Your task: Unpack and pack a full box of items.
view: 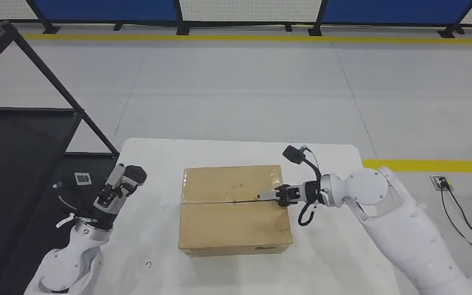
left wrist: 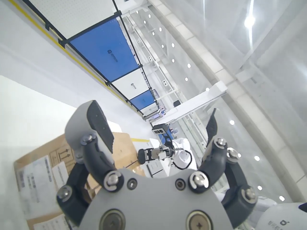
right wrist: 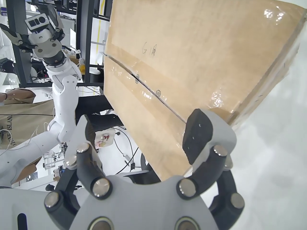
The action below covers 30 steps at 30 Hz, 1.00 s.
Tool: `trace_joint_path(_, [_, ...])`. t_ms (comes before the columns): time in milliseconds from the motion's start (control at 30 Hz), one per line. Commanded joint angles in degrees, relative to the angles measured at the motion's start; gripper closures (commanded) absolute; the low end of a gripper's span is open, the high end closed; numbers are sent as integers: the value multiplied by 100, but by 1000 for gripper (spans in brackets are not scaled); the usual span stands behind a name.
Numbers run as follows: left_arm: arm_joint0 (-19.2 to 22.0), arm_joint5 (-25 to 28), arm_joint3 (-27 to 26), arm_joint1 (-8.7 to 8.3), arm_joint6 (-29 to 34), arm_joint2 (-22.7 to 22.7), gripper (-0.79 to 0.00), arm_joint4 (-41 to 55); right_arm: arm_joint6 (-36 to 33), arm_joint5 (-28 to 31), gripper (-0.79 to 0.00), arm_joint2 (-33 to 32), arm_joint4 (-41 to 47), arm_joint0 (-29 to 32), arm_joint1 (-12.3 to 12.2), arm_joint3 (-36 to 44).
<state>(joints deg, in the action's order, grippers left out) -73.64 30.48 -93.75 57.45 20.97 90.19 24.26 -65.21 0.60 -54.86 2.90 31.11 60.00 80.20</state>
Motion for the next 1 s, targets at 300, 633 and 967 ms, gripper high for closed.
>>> trace_joint_path(300, [-641,-133,-292,-5,212,174,-785,378,13,90,-785,105,73,-139,57,-110])
trace_joint_path(633, [-958,-1287,-474,37,183,32,-785,917,151,119,-785,108,17,-27,53,-10])
trace_joint_path(967, [-1252,-3150,-406,51,217,39,-785,1524,105,166,-785,64,-6,31,46,30])
